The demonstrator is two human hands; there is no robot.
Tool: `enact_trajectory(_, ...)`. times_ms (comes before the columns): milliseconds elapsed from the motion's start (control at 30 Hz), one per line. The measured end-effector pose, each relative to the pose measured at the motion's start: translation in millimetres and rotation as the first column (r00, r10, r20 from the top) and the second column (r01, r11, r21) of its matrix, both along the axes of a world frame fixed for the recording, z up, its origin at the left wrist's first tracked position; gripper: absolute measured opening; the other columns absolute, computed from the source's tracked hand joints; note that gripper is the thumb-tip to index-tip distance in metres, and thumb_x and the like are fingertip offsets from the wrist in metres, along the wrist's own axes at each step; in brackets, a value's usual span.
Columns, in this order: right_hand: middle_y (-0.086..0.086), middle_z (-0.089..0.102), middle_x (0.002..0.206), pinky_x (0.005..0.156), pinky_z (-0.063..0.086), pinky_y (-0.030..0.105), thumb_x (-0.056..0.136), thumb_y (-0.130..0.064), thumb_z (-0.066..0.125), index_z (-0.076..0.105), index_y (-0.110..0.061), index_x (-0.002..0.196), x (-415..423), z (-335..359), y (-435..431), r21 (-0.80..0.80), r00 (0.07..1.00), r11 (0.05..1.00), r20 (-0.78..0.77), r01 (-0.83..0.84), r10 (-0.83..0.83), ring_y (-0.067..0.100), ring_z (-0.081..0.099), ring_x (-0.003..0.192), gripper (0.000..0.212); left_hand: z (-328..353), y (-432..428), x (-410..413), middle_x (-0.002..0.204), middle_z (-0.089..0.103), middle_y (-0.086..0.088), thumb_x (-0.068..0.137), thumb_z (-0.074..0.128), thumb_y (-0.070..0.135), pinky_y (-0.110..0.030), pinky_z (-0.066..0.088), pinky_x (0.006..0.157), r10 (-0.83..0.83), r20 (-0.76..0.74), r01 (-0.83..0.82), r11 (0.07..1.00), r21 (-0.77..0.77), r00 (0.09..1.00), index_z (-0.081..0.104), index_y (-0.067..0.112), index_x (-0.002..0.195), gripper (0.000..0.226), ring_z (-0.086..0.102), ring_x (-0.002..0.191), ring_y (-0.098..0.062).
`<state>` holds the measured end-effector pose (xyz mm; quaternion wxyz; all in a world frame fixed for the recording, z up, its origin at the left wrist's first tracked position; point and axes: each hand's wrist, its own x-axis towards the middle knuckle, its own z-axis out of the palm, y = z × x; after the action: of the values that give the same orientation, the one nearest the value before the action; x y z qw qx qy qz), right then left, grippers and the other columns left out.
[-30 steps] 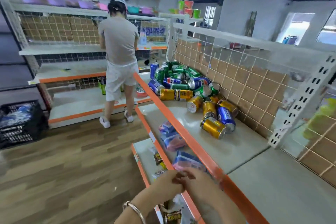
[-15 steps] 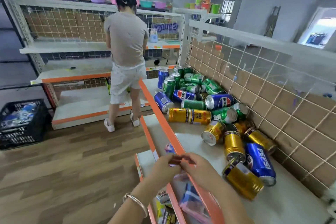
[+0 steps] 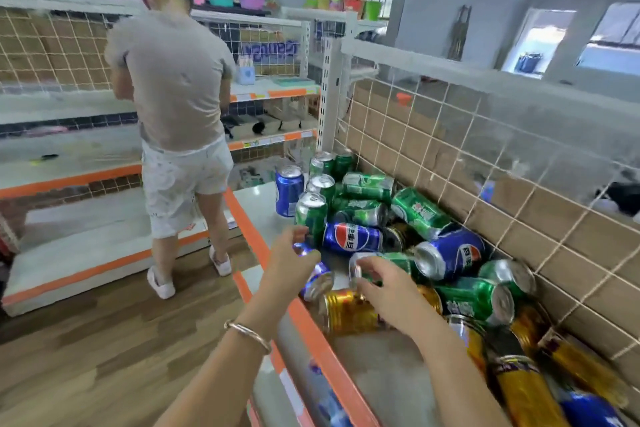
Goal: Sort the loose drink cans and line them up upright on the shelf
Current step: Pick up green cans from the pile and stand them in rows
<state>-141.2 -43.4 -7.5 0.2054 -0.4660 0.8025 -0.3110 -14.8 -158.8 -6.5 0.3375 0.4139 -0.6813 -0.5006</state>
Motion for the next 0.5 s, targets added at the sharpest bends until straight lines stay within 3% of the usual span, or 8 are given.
enact_trajectory(67, 0.0, 0.045, 0.142, 0.105, 0.037, 0.04, 0.093, -0.024, 0.05, 0.045, -0.026, 0.137, -12.6, 5.2, -19.9, 0.164, 0.982, 0.982, -0.177, 0.09, -0.06, 0.023, 0.044, 0.127, 0.044, 2.3, -30.3, -9.0, 0.112, 0.052, -0.003, 0.082, 0.06, -0.001, -0.013, 0.035, 0.079, -0.006, 0.03, 0.007, 0.999, -0.048, 1.0, 0.049, 0.004, 0.126, 0.046, 0.049, 0.1, -0.014)
enact_trajectory(167, -0.004, 0.027, 0.152, 0.109, 0.026, 0.049, 0.092, -0.018, 0.046, 0.029, -0.031, 0.145, -22.2, 5.1, -37.1, 0.394, 0.923, 0.9, -0.385, 0.184, -0.021, 0.026, 0.025, 0.138, 0.058, -2.5, -67.8, -20.8, 0.119, 0.054, -0.007, 0.078, 0.064, 0.006, -0.032, 0.045, 0.086, -0.008, 0.137, 0.016, 0.998, -0.064, 0.99, 0.046, 0.008, 0.128, 0.053, 0.054, 0.105, -0.023)
enact_trajectory(333, -0.002, 0.027, 0.151, 0.106, 0.022, 0.056, 0.086, -0.022, 0.054, 0.024, -0.033, 0.145, -34.9, -0.9, -56.1, 0.526, 0.907, 0.825, -0.419, 0.207, 0.04, 0.027, 0.018, 0.139, 0.067, -14.3, -102.4, -45.9, 0.103, 0.057, -0.002, 0.071, 0.073, 0.02, -0.029, 0.042, 0.079, -0.109, 0.328, 0.142, 0.987, -0.078, 0.938, 0.047, 0.013, 0.109, 0.046, 0.056, 0.102, -0.025)
enact_trajectory(500, 0.002, 0.034, 0.146, 0.105, 0.023, 0.058, 0.078, -0.034, 0.067, 0.022, -0.031, 0.144, -40.1, 5.8, -66.8, 0.645, 0.893, 0.737, -0.43, 0.203, 0.13, 0.03, 0.023, 0.136, 0.08, -28.2, -113.8, -60.3, 0.121, 0.055, -0.008, 0.066, 0.079, 0.025, -0.036, 0.045, 0.091, -0.145, 0.301, 0.189, 0.974, -0.124, 0.942, 0.038, 0.013, 0.126, 0.073, 0.053, 0.111, -0.026)
